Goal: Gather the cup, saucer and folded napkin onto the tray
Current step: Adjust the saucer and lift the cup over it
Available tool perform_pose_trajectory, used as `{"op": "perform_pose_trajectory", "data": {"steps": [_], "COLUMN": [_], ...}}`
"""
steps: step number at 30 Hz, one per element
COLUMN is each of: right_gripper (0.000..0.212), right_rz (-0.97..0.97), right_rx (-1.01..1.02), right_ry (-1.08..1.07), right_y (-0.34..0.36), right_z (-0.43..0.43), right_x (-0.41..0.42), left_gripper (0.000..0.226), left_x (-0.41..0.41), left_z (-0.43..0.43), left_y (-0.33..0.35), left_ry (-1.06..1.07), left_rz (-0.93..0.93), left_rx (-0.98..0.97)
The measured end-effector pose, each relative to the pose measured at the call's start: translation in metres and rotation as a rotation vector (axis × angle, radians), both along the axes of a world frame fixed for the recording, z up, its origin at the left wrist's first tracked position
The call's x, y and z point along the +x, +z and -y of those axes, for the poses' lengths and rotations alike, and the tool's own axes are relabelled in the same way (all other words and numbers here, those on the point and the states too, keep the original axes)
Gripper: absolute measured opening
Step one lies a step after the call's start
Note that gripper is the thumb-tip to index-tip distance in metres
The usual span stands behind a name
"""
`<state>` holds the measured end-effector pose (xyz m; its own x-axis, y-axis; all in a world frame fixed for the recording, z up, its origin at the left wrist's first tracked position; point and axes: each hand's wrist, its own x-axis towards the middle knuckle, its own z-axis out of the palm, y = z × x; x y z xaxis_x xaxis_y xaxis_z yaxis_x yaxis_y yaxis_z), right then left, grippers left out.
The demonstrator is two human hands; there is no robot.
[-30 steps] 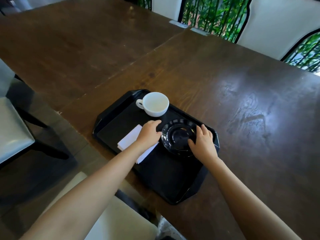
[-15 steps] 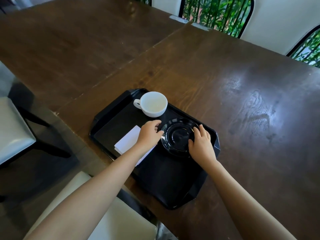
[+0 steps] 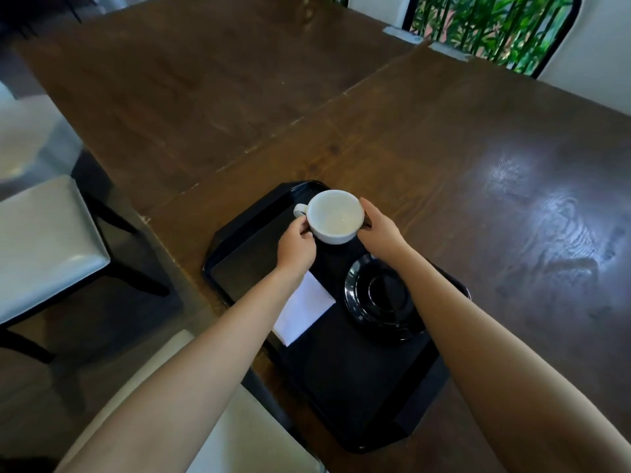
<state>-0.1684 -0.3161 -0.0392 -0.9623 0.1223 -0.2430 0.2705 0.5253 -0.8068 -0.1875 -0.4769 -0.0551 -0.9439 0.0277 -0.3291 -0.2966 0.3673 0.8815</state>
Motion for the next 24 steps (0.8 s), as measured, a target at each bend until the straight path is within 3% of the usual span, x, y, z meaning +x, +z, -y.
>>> {"op": "perform_pose_trajectory", "data": {"steps": [6,13,24], "right_gripper": [0.058,0.069,0.07], "right_rz": [-0.121,-0.171,-0.207], "right_rx": [-0.178,-0.194,-0.163], "right_ry": [-0.098,-0.129,-0.167], "right_y": [-0.014,-0.017,-0.019], "right_z": [0.007,0.02,0.029], "right_x": [0.008,0.012,0.013], "left_gripper": [0.041,0.04,0.038], "left_x": [-0.01,-0.013,-0.025], "left_z": [0.003,0.006,0.013], "left_y": [-0.008,-0.008,-0.007], "left_ry": [0.078,0.059,0.011], "left_rz": [-0.003,-0.022,-0.046], "left_rx": [0.091,0.078,0.018]}}
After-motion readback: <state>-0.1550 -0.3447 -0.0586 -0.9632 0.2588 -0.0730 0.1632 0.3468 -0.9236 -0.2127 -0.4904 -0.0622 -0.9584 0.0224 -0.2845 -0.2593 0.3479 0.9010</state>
